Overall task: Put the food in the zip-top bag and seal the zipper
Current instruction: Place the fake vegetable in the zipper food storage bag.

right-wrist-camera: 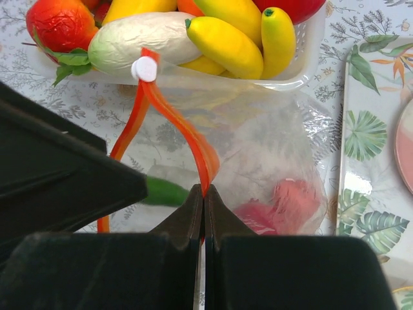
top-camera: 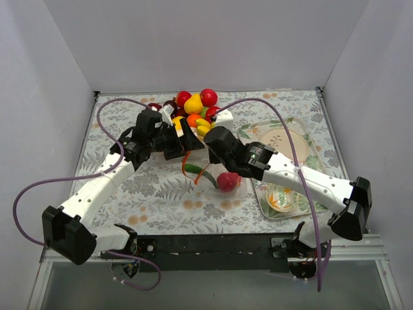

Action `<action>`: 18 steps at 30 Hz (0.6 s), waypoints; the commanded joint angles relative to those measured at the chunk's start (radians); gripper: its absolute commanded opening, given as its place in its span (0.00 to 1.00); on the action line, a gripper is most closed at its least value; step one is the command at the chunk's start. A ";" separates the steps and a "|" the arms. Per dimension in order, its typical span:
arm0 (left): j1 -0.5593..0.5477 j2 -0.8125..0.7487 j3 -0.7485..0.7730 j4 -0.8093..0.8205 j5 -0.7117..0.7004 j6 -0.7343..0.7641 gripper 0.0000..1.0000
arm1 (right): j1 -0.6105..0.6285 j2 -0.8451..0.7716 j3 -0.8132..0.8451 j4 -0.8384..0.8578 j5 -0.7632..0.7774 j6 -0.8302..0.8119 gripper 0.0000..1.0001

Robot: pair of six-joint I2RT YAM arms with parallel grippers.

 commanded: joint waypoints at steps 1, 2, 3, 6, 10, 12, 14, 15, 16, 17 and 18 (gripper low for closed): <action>-0.026 0.012 0.104 0.066 0.008 0.001 0.92 | -0.004 -0.087 0.006 0.003 0.012 0.011 0.01; -0.026 0.011 0.144 0.066 -0.010 0.001 0.92 | -0.005 -0.094 0.003 0.003 0.013 0.009 0.01; -0.026 0.011 0.165 0.063 -0.022 0.003 0.92 | -0.004 -0.107 -0.002 -0.002 0.023 0.008 0.01; -0.028 0.014 0.282 0.000 -0.150 0.018 0.90 | -0.004 -0.136 -0.007 -0.021 0.047 0.012 0.01; -0.028 0.023 0.396 -0.106 -0.416 0.041 0.88 | -0.007 -0.189 -0.027 -0.009 0.061 0.008 0.01; -0.021 0.052 0.428 -0.126 -0.548 0.066 0.88 | -0.017 -0.206 0.001 -0.029 0.081 0.011 0.01; -0.009 0.087 0.434 -0.132 -0.622 0.090 0.88 | -0.019 -0.230 0.000 -0.014 0.067 0.006 0.01; -0.002 0.134 0.431 -0.132 -0.642 0.096 0.88 | -0.019 -0.256 -0.005 -0.002 0.040 0.011 0.01; 0.008 0.158 0.430 -0.127 -0.677 0.102 0.88 | -0.019 -0.270 -0.014 0.012 0.017 0.012 0.01; 0.020 0.182 0.428 -0.127 -0.697 0.109 0.87 | -0.019 -0.279 -0.028 0.055 -0.017 0.012 0.01; 0.025 0.211 0.428 -0.123 -0.722 0.116 0.86 | -0.018 -0.281 -0.046 0.066 -0.095 0.017 0.01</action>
